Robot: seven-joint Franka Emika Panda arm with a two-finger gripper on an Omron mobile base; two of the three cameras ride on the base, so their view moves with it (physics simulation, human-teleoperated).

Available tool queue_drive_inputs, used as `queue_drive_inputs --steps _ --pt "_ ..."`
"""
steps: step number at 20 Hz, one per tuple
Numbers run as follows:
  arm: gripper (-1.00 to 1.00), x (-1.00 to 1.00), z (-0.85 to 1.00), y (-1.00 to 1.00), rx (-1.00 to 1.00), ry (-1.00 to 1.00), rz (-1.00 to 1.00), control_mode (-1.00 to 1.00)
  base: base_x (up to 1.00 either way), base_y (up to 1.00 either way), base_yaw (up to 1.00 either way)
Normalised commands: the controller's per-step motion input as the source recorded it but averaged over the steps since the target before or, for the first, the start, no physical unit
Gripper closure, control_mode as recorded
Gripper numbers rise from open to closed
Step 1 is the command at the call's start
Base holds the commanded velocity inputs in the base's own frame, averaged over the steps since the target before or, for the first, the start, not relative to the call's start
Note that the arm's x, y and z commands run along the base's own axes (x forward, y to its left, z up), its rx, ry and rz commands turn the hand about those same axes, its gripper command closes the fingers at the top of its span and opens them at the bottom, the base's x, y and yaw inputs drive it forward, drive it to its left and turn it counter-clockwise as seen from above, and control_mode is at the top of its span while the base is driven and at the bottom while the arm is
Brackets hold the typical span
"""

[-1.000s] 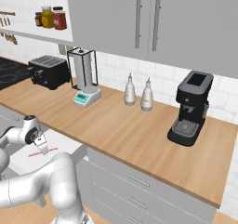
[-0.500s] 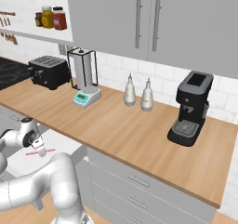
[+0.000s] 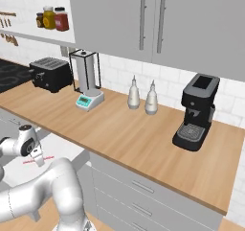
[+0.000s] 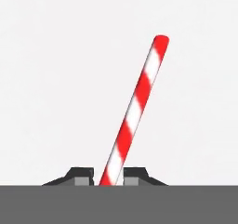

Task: Take a straw from the drawer in front and place it inside the glass cup on the dining counter.

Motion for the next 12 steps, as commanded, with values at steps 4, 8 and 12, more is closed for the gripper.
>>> queue_drive_inputs --steps 4,8,12 --pt "1.00 -0.11 -0.10 -0.01 0.04 -0.03 -0.05 -1.00 0.00 0.00 0.00" --pt "1.00 -0.32 0.99 -0.04 0.27 -0.05 -0.19 -1.00 0.00 0.00 0.00" --pt "1.00 -0.42 1.00 -0.27 0.35 0.00 -0.23 -1.00 0.00 0.00 0.00"
